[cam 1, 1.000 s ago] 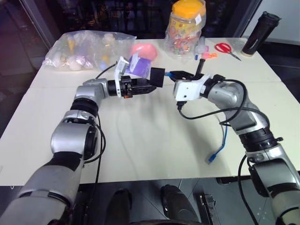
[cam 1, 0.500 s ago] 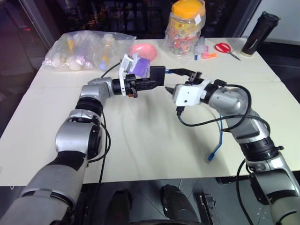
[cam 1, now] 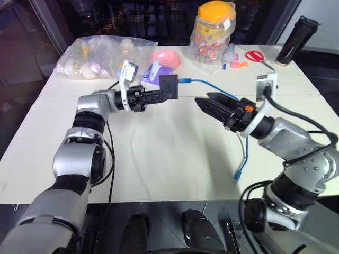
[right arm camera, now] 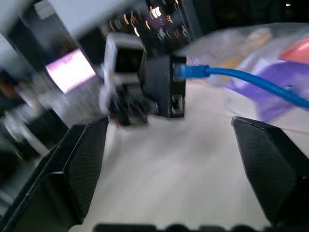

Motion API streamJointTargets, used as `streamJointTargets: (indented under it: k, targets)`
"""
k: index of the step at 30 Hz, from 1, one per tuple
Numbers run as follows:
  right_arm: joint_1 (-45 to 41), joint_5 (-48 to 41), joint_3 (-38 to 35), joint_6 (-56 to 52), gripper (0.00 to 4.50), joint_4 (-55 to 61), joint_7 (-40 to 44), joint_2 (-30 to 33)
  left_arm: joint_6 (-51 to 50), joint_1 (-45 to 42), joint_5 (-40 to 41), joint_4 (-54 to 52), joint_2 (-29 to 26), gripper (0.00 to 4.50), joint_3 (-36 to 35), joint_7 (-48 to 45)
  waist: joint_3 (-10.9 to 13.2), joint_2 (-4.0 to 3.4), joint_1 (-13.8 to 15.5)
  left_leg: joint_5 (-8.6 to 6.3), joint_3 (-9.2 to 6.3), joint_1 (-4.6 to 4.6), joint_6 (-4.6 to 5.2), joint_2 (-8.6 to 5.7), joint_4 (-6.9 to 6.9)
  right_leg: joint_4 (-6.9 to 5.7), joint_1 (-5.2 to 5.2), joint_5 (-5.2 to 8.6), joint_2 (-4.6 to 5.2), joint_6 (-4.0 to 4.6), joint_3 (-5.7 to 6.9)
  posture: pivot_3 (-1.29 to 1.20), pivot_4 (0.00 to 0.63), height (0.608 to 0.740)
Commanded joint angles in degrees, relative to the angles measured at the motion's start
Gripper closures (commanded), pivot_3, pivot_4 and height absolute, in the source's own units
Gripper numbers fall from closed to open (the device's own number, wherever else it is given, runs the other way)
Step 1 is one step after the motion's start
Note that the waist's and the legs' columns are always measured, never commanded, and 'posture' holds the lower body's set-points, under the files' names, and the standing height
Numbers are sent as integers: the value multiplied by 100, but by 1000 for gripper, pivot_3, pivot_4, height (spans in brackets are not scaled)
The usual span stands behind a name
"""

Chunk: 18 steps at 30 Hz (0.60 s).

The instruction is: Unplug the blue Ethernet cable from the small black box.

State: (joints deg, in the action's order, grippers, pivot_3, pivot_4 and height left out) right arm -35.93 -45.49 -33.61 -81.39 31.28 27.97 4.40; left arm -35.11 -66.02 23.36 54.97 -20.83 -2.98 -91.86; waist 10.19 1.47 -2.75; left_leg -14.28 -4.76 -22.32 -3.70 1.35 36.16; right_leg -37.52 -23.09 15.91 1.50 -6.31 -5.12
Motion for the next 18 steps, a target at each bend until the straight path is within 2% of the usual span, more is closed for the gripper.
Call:
streamJointTargets:
  k: [1, 5, 18]
  targets:
    - [-130, -382, 38, 102, 286, 150, -615, -420, -362, 24, 376, -470, -73, 4008, 135, -64, 0, -2, 6, 0, 0, 0, 0, 0, -2, 0, -1, 0, 0, 0, 0, 0, 150, 740]
    - [-141, -590, 32, 320, 286, -82, -1035, -585, -618, 9, 639, -690, -124, 4008, 167, -64, 0, -2, 24, 0, -1, -11, -1, 0, -4, 10, -7, 1, 3, -1, 5, 0, 150, 740]
    - [-13, -885, 685, 1206, 286, -528, -1455, -208, -853, 287, 772, -1167, -129, 4008, 297, -64, 0, -4, 1, 0, 1, -10, -1, 1, -12, 19, -8, 1, 2, -1, 5, 0, 150, 740]
